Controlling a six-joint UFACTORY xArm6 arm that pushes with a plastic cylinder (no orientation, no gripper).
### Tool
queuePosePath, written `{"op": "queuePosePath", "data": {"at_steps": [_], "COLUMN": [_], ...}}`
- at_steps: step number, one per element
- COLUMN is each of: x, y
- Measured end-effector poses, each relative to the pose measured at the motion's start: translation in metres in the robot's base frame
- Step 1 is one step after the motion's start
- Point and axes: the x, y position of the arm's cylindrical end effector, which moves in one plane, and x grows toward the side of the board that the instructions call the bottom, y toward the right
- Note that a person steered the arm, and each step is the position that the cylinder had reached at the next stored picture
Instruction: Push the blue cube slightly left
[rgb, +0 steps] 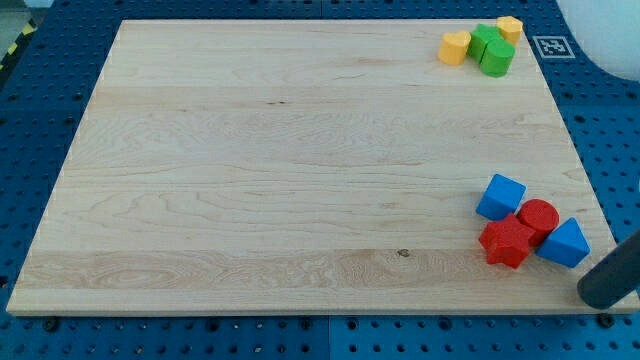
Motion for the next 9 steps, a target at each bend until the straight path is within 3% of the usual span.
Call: {"op": "queuePosePath", "data": {"at_steps": [1,2,4,6,7,8,9], "x": [-0.001,-0.001,-0.063,-0.064,-0.047,-0.047,-0.040], "y": [0.062,0.062,0.012,-0.004,0.033,0.033,0.007]}}
